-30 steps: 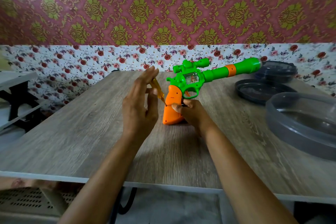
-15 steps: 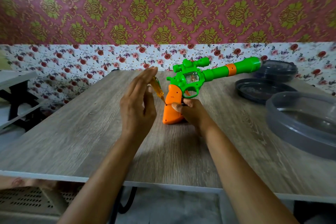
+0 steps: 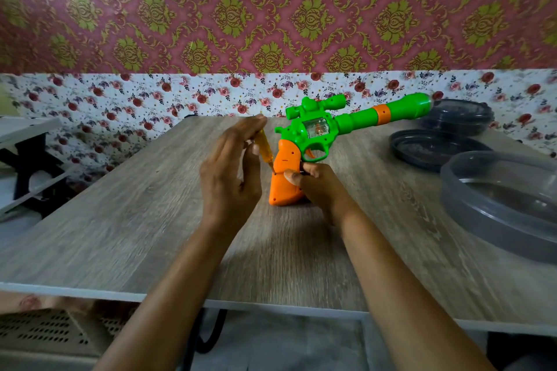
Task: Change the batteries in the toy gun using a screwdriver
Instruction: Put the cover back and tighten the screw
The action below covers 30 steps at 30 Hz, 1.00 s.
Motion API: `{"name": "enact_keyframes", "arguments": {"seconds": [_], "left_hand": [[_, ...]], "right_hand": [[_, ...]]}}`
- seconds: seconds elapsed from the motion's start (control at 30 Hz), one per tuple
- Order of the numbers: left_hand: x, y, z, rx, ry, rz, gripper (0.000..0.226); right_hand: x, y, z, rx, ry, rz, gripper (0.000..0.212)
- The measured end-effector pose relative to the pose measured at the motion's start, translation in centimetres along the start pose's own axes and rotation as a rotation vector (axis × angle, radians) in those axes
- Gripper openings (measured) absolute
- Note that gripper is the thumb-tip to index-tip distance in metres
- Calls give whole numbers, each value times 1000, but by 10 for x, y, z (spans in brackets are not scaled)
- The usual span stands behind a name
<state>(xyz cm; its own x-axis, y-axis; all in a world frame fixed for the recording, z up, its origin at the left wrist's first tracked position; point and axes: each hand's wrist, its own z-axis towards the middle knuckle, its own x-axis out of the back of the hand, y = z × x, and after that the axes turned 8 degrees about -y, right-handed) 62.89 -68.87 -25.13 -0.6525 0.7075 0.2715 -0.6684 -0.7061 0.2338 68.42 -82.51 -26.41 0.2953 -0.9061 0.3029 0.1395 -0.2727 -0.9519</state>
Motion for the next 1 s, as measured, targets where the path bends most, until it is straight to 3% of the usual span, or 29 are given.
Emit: {"name": "enact_keyframes", "arguments": {"seconds": [0.27,0.6,0.8,1.0], "left_hand": [[-1,-4,0,-1,65,9,20],[-1,0,0,9,1,-101,28],[0,0,1,56,66,-126,33],[0,-1,2,61,4,-42,32]], "right_hand": [[-1,1,1,-5,10,13,27],[-1,1,1,-15,10,6,27],[-1,2,2,-19,13,-6,26],[0,1,1,-17,9,4,28]]}}
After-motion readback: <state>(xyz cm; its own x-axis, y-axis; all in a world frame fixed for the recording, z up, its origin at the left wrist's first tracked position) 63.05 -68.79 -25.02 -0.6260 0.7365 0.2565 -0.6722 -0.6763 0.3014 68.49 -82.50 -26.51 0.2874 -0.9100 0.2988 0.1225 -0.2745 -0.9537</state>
